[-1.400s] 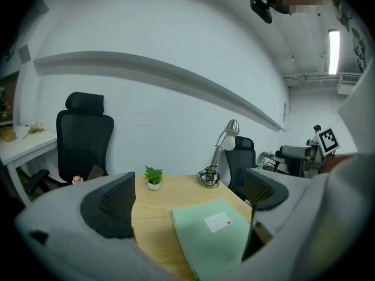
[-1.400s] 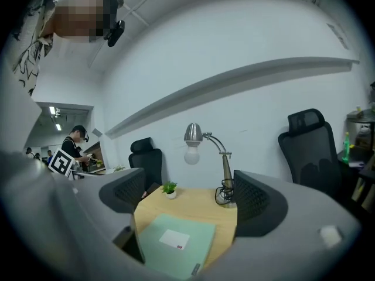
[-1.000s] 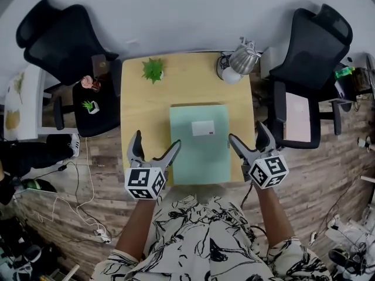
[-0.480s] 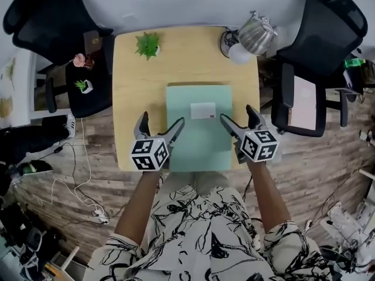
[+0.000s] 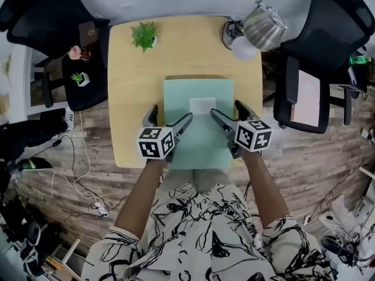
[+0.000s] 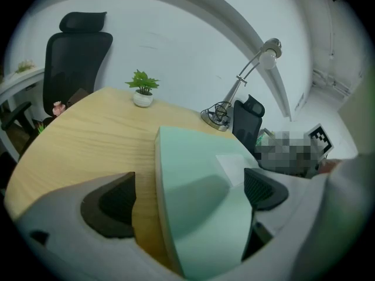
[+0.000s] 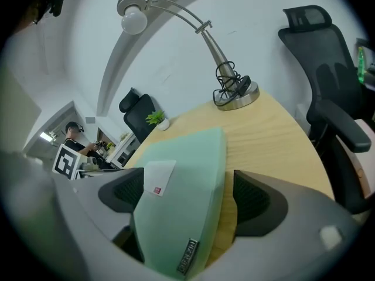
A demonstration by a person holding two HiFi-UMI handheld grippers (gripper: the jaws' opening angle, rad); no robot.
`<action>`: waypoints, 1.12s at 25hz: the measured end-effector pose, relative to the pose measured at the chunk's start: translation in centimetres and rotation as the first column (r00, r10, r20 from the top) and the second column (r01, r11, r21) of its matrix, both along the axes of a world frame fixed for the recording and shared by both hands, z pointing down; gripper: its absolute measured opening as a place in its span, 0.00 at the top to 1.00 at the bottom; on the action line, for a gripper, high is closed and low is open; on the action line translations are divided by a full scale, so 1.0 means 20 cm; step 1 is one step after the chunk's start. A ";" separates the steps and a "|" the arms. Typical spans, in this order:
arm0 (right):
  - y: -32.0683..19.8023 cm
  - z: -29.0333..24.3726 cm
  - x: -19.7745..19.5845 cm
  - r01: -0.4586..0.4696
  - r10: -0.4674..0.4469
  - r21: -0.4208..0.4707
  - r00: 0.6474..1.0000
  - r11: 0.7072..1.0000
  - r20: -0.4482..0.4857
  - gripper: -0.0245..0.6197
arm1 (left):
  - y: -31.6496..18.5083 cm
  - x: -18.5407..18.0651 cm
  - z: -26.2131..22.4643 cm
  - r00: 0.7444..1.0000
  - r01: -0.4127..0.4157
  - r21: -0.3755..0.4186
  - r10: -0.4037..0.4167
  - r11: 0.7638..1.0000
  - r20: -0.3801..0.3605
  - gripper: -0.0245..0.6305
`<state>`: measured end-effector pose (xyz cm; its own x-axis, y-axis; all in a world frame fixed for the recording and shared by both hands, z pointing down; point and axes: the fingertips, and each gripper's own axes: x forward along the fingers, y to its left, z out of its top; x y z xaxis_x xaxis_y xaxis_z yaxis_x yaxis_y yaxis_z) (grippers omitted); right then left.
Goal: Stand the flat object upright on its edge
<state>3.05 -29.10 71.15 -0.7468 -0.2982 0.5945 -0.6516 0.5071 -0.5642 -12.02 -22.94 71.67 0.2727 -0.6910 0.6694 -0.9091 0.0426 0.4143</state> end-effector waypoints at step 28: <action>-0.08 -0.02 0.00 -0.107 0.119 -0.104 0.987 0.989 0.108 0.50 | -0.06 -0.04 -0.06 0.990 0.113 0.016 -0.111 0.993 -0.085 0.36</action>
